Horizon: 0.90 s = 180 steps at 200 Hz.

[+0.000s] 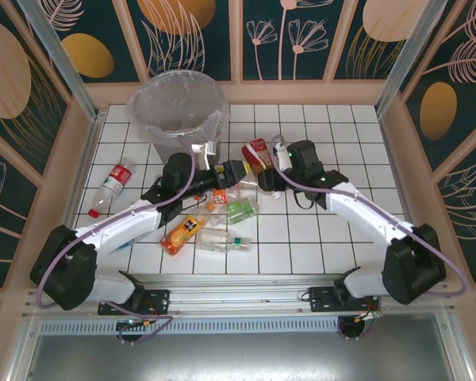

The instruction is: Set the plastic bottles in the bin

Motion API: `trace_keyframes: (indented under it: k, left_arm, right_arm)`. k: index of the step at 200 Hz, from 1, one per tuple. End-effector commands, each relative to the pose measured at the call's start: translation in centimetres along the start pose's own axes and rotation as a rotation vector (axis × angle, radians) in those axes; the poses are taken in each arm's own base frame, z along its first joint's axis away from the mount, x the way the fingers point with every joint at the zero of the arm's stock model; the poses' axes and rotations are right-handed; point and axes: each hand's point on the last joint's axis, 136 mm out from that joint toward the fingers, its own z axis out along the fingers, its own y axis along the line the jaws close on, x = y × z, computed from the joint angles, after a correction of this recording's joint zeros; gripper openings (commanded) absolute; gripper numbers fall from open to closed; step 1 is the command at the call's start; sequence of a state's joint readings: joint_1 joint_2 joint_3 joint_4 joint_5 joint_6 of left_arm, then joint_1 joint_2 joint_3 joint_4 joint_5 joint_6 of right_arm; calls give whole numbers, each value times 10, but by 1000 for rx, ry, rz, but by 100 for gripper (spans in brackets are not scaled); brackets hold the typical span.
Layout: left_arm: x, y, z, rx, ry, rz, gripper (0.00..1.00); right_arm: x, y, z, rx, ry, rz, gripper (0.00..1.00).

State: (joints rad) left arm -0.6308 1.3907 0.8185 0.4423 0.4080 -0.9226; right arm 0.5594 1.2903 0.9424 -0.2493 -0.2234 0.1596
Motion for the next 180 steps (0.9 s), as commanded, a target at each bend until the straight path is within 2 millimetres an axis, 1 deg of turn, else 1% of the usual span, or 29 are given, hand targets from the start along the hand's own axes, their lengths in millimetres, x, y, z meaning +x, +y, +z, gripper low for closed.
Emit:
trace_keyframes:
  k: [1, 36, 52, 70, 85, 111, 129, 153, 171, 180]
  left_arm:
    - [-5, -1, 11, -3, -4, -26, 99]
    - [-4, 6, 19, -15, 6, -25, 99]
    - [-4, 9, 24, -28, 16, -19, 99]
    - [-6, 8, 26, -21, 12, -24, 98]
    - [-7, 6, 27, -12, 11, -27, 92]
    - [-7, 2, 26, -4, 23, -36, 73]
    - [-8, 2, 22, -18, 12, -30, 64]
    - [-10, -1, 17, -23, 1, -21, 61]
    - [-11, -4, 14, -18, -3, -21, 61]
    - [-12, -6, 13, -17, -5, -18, 61]
  right_arm:
    - [-3, 28, -11, -103, -46, 15, 60]
    - [4, 49, -19, -169, -46, 5, 60]
    - [7, 54, -20, -181, -44, 1, 60]
    - [12, 57, -20, -188, -34, 0, 60]
    - [16, 56, -17, -179, -24, 2, 60]
    - [20, 55, -15, -168, -19, 2, 60]
    - [21, 55, -14, -165, -15, 3, 60]
    - [22, 56, -13, -168, -14, 0, 61]
    - [20, 59, -14, -173, -19, 1, 65]
    - [20, 59, -15, -173, -24, 2, 71]
